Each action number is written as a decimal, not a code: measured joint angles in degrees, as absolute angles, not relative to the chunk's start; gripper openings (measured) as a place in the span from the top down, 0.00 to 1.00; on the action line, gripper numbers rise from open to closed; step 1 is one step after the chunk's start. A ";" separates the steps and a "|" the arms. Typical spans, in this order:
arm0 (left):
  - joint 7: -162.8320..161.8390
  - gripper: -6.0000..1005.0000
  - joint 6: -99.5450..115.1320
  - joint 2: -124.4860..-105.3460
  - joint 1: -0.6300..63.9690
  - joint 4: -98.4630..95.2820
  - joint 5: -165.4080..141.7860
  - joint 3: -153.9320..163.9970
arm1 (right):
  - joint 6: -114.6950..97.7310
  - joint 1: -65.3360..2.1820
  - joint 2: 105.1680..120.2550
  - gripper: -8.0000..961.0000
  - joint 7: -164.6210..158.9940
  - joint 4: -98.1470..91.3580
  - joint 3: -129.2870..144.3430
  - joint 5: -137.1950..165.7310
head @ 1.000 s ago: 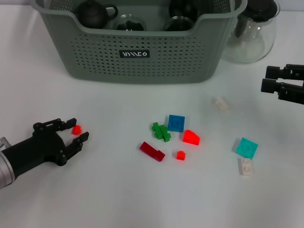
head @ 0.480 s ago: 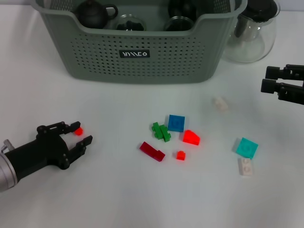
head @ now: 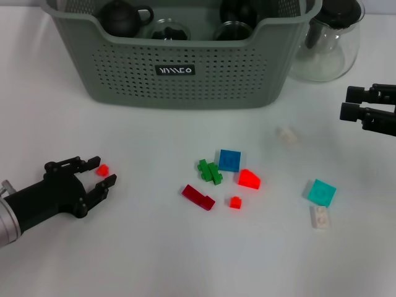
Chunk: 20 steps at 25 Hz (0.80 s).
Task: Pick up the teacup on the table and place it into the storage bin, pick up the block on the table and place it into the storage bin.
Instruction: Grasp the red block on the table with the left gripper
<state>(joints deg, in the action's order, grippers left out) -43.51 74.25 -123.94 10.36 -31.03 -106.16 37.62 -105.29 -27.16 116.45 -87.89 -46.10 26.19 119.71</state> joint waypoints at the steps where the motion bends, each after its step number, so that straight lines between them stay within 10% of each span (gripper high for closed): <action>1: -43.51 0.59 74.19 -123.96 10.39 -31.03 -106.15 37.61 | -105.29 -27.16 116.45 0.49 -87.88 -46.08 26.19 119.71; 20: -43.74 0.69 72.07 -124.21 11.19 -30.86 -106.08 37.62 | -104.79 -27.15 116.38 0.49 -87.89 -45.34 26.19 119.78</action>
<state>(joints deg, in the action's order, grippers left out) -43.74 72.07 -124.21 11.19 -30.86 -106.08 37.62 -104.79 -27.15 116.38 -87.89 -45.34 26.19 119.78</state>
